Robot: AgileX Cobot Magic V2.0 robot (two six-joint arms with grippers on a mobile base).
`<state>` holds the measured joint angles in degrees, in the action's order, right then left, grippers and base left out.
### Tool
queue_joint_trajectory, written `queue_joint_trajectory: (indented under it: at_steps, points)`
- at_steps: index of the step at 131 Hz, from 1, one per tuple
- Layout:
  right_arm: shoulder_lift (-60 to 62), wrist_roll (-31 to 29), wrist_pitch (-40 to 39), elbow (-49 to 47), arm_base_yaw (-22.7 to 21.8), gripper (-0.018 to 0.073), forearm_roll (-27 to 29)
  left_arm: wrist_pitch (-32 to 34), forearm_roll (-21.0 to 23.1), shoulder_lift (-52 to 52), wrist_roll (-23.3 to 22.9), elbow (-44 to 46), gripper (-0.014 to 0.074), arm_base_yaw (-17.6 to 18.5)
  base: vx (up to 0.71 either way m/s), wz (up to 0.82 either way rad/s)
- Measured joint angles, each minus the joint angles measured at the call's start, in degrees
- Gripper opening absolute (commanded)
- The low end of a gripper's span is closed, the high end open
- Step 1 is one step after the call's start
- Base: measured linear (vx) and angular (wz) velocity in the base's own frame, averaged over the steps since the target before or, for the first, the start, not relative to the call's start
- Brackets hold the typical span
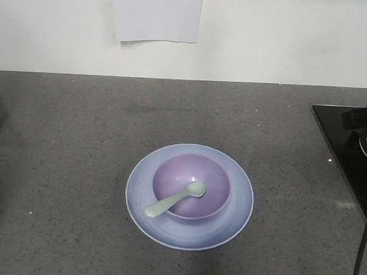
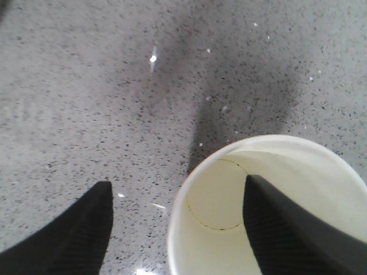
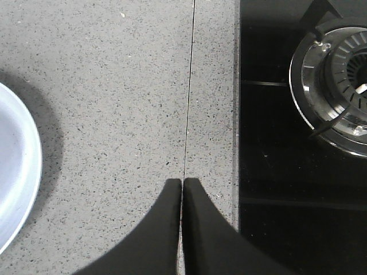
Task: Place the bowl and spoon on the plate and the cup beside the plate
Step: 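Raise the left gripper and move it toward the brown paper cup, then grasp the brown paper cup rim with the left gripper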
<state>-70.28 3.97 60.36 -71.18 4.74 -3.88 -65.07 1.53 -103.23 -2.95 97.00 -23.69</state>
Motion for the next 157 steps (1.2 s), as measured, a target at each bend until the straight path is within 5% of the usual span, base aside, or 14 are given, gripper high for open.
queue_joint_trajectory:
  at_steps: [26, 57, 105, 157]
  points:
    - [0.0, 0.0, 0.0, 0.0, 0.0, -0.0007, 0.0, 0.6, -0.1, -2.1, 0.1, 0.0, 0.0305, 0.0, 0.0, 0.0]
    - [0.0, 0.0, 0.0, 0.0, 0.0, -0.0007, 0.0, 1.4, 0.4, -2.4, 2.9, 0.0, -0.001, 0.0, 0.0, 0.0]
    - [0.0, 0.0, 0.0, 0.0, 0.0, -0.0007, 0.0, -0.1, 13.5, -0.8, 13.0, 0.0, -0.0008, 2.1, 0.0, 0.0]
    - [0.0, 0.0, 0.0, 0.0, 0.0, -0.0007, 0.0, 0.6, 14.5, 3.4, 14.8, 0.0, -0.0008, 19.6, 0.0, 0.0]
